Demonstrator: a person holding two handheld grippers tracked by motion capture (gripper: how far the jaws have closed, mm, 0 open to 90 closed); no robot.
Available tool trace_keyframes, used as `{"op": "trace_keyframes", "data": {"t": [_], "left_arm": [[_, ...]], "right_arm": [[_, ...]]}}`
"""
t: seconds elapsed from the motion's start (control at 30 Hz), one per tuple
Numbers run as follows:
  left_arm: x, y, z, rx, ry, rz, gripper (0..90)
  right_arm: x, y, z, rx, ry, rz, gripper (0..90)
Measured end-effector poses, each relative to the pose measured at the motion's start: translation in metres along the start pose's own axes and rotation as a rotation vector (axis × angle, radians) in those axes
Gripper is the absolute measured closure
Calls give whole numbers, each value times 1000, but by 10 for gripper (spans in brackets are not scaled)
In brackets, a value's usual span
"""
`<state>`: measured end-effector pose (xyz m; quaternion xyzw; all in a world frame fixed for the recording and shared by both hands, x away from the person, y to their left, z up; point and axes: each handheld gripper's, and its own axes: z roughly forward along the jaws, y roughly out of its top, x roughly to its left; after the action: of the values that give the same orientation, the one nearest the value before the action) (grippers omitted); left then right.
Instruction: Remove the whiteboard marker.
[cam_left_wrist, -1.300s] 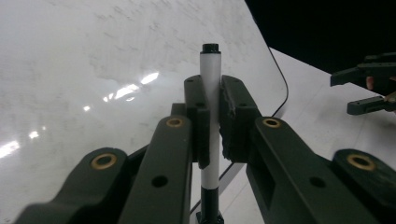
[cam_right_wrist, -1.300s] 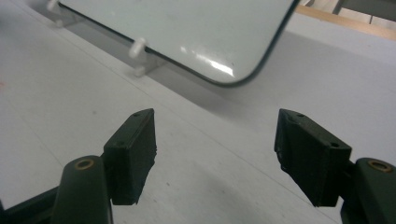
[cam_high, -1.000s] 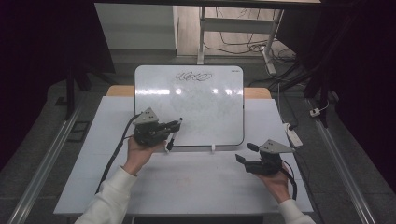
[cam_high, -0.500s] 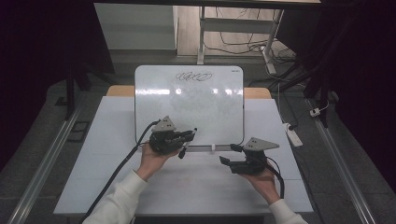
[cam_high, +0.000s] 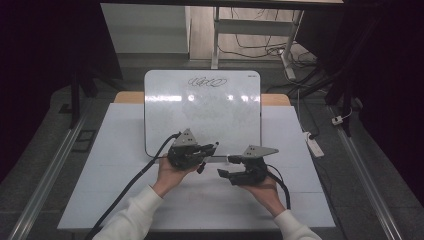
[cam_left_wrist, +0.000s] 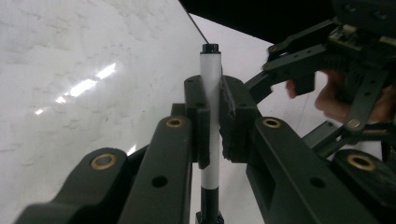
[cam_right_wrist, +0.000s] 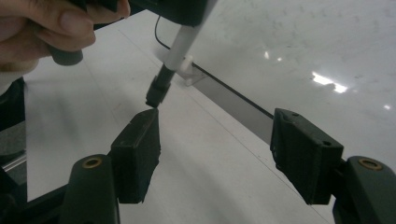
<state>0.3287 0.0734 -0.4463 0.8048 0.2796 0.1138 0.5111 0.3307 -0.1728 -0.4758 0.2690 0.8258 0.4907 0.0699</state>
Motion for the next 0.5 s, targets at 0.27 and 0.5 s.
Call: {"op": "trace_keyframes", "data": {"t": [0.27,0.5], "left_arm": [[-10,-1,7,0,-2,29,821],[-14,-1,10,-1,2,45,821]], "right_arm": [[4,8,19,20,72,78,453],[8,12,29,43,95,111,545]]}}
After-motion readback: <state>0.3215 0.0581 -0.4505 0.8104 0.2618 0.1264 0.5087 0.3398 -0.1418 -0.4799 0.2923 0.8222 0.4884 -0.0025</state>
